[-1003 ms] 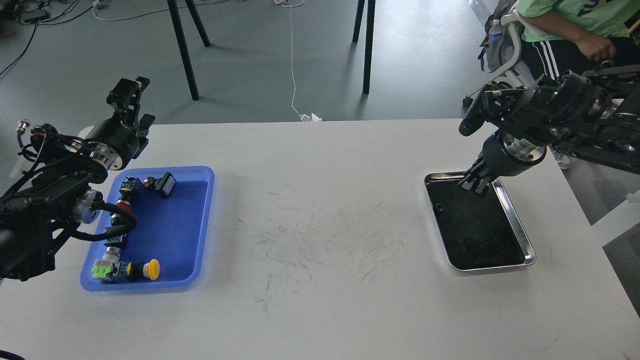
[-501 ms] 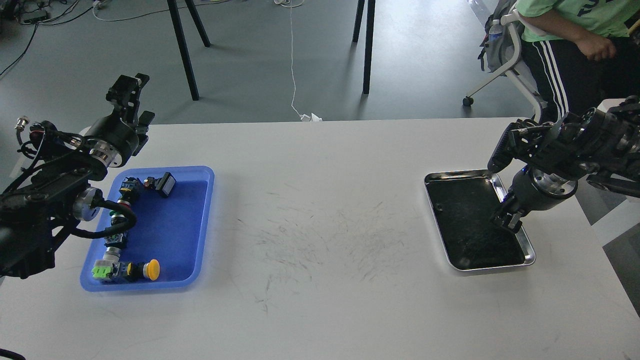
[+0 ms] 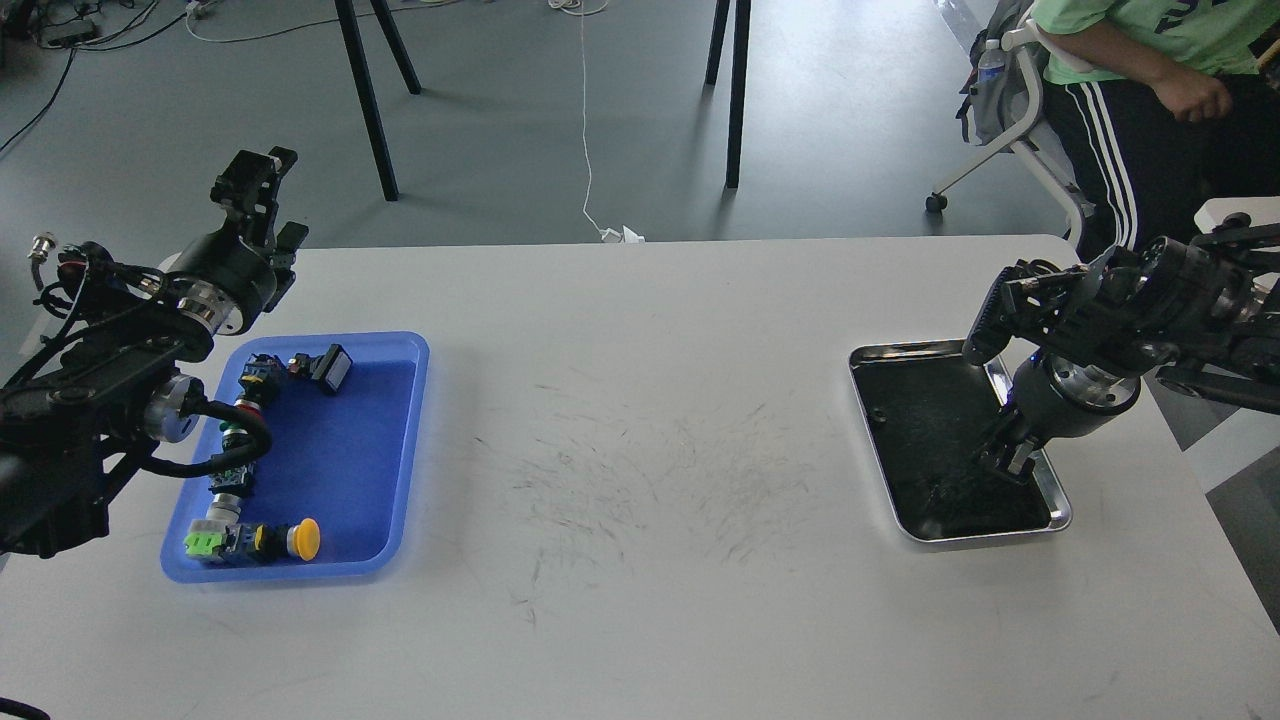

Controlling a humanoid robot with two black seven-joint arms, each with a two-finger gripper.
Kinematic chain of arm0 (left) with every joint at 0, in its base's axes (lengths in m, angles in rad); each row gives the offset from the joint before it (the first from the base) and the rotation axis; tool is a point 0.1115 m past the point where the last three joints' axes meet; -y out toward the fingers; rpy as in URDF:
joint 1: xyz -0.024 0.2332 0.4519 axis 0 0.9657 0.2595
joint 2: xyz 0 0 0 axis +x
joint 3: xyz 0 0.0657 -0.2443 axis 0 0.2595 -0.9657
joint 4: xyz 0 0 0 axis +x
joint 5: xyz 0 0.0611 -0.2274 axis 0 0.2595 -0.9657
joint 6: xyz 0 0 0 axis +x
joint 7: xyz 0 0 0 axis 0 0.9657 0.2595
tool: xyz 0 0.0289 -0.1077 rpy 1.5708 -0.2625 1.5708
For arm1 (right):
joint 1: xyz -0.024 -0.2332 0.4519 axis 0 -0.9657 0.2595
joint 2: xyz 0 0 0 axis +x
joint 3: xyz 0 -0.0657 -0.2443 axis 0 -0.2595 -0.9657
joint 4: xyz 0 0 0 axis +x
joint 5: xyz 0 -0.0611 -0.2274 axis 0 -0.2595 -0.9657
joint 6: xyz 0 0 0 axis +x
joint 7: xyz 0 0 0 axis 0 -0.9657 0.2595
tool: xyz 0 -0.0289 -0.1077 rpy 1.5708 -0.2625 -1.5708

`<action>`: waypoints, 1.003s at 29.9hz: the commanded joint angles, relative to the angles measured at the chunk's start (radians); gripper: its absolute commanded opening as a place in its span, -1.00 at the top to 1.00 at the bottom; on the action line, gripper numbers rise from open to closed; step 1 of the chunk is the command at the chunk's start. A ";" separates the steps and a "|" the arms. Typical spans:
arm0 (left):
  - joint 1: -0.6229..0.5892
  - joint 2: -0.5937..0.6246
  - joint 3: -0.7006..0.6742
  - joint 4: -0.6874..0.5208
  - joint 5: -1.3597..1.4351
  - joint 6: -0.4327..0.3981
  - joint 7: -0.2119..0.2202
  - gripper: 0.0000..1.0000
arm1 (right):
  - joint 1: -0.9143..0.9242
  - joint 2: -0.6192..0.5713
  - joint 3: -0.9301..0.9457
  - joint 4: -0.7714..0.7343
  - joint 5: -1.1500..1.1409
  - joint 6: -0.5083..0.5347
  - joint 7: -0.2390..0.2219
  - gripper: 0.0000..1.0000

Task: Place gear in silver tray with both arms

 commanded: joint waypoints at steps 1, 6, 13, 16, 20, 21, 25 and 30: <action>0.000 0.002 0.000 0.000 0.000 0.001 0.000 -0.96 | 0.000 -0.001 0.003 -0.004 0.000 0.000 0.000 -0.07; 0.002 0.002 0.000 0.000 0.000 0.000 0.000 -0.96 | 0.008 0.002 0.047 -0.026 0.020 -0.002 0.000 -0.37; 0.002 0.032 -0.002 -0.003 -0.040 -0.014 0.000 -0.96 | -0.038 0.005 0.334 -0.153 0.143 0.009 0.000 -0.59; 0.003 0.035 0.000 -0.006 -0.041 -0.025 0.000 -0.96 | -0.062 0.049 0.455 -0.259 0.238 0.006 0.000 -0.67; 0.005 0.041 -0.008 -0.011 -0.058 -0.078 0.000 -0.96 | -0.104 0.128 0.570 -0.385 0.342 -0.011 0.000 -0.68; 0.006 0.051 -0.012 -0.009 -0.067 -0.122 0.000 -0.96 | -0.116 0.138 0.599 -0.411 0.359 -0.020 0.000 -0.69; 0.008 0.089 -0.047 0.000 -0.097 -0.226 0.000 -0.92 | -0.159 0.152 0.681 -0.443 0.376 -0.058 0.000 -0.70; 0.011 0.084 -0.136 -0.014 -0.126 -0.209 0.000 -0.87 | -0.204 0.154 0.745 -0.457 0.378 -0.081 0.000 -0.70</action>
